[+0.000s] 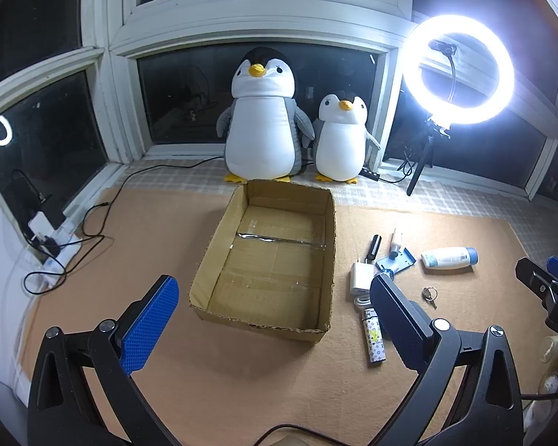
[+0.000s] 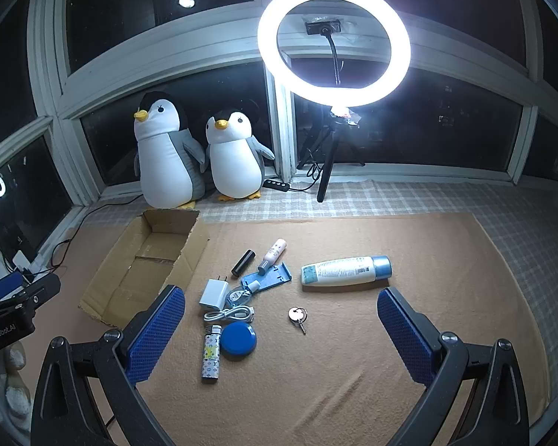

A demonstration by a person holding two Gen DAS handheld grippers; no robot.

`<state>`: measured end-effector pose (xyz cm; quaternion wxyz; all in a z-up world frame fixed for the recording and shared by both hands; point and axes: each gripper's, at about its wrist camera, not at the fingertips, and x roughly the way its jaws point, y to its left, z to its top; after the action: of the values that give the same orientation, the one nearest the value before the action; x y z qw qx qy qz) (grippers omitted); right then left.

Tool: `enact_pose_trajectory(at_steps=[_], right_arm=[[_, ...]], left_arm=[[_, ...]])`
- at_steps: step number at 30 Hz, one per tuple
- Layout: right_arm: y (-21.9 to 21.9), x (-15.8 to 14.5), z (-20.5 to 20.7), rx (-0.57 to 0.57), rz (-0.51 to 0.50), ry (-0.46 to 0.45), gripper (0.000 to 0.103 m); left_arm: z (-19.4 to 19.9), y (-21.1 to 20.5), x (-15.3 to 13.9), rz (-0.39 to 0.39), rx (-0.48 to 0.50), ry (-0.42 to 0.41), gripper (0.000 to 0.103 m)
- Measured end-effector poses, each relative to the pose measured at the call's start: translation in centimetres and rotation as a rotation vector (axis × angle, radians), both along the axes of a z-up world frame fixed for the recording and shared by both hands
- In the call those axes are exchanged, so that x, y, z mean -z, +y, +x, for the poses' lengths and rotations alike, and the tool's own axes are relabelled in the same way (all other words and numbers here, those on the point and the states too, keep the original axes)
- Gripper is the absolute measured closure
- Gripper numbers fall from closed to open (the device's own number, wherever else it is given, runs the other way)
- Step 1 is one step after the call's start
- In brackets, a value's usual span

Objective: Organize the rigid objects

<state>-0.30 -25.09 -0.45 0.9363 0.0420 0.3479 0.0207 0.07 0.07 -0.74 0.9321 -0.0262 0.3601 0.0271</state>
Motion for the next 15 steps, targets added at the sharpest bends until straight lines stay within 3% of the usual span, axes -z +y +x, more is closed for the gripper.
enact_pose_trajectory(at_steps=[15], right_arm=[[0.14, 0.22, -0.05, 0.001, -0.002, 0.001, 0.001]], left_arm=[[0.15, -0.03, 0.18, 0.002, 0.001, 0.004, 0.001]])
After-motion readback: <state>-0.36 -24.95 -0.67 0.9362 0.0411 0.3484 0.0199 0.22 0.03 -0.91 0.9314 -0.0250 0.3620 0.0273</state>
